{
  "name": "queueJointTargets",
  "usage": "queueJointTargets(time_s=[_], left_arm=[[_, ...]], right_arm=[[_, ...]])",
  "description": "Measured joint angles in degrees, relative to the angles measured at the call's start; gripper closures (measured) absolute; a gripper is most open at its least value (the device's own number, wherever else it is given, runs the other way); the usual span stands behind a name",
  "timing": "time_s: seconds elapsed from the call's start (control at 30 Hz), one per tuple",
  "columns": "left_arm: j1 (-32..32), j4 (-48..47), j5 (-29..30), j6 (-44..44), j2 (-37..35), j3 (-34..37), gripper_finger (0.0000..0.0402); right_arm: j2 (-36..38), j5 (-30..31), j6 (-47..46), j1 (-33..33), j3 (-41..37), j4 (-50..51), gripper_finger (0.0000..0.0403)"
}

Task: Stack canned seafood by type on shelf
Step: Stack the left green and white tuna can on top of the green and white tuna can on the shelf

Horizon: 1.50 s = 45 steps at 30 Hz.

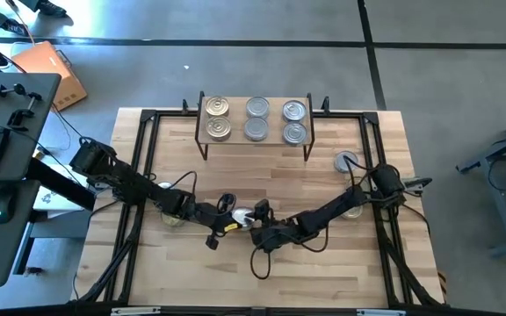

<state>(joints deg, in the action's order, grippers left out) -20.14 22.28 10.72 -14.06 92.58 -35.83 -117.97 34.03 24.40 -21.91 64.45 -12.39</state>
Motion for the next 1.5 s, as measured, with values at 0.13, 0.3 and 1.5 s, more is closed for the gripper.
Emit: queueJointTargets(time_s=[0.13,0.3,1.5], left_arm=[[0.3,0.4,0.1,0.0,-0.1,0.0,0.0401],[0.7,0.4,0.3,0.0,-0.1,0.0,0.0401],[-15.3,-29.0,23.7,12.3,-22.0,-0.1,0.0402]], right_arm=[[0.0,-0.6,1.0,0.5,0.0,-1.7,0.0154],[-0.4,-0.8,1.1,1.3,0.0,-2.0,0.0188],[8.3,16.4,3.1,-2.4,1.1,-0.1,0.0279]])
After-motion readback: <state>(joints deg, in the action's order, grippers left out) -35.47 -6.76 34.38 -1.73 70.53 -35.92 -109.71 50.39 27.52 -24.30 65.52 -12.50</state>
